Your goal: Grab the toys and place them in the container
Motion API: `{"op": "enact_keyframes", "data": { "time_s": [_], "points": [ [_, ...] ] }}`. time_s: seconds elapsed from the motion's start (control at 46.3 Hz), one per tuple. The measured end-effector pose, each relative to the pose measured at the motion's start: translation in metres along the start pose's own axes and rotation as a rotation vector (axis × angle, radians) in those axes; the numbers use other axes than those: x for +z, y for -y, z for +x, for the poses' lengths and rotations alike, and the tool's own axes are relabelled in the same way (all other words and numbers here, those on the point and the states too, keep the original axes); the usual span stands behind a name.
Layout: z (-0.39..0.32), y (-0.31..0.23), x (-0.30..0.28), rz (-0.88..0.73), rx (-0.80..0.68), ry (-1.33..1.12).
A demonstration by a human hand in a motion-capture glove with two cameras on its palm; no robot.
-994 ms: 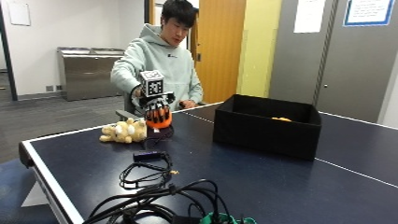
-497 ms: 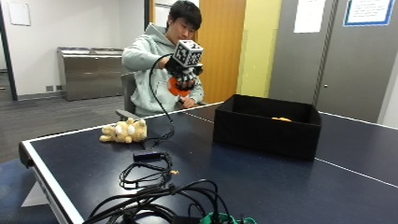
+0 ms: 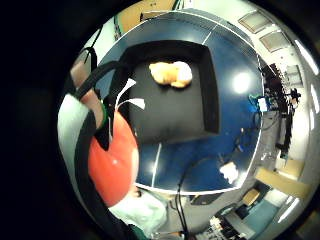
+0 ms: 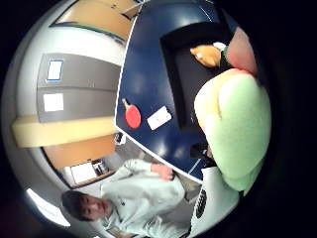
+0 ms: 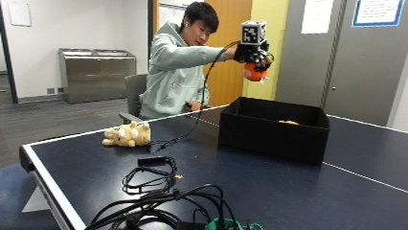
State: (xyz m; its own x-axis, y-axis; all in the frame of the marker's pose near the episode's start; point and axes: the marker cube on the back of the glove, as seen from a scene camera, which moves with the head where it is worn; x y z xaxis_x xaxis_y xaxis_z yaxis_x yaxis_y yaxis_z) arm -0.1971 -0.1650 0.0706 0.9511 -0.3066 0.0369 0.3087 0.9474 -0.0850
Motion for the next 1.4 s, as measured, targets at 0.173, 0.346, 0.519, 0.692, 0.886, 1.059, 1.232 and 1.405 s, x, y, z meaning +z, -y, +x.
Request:
{"op": "enact_keyframes", "data": {
  "time_s": [0.173, 0.346, 0.519, 0.692, 0.886, 1.059, 1.232, 1.405],
  "points": [
    [-0.034, 0.042, 0.031, 0.101, -0.069, 0.094],
    [-0.064, 0.053, 0.041, 0.109, 0.081, 0.332],
    [-0.015, 0.041, 0.016, 0.114, 0.048, 0.388],
    [-0.046, -0.036, -0.017, 0.214, 0.145, 0.271],
    [0.114, -0.112, -0.051, 0.301, 0.307, 0.147],
    [0.169, -0.233, -0.029, 0.123, 0.524, 0.154],
    [0.296, -0.295, 0.038, -0.074, 0.561, 0.247],
    [0.356, -0.360, 0.167, -0.028, 0.775, 0.187]
  ]
}}
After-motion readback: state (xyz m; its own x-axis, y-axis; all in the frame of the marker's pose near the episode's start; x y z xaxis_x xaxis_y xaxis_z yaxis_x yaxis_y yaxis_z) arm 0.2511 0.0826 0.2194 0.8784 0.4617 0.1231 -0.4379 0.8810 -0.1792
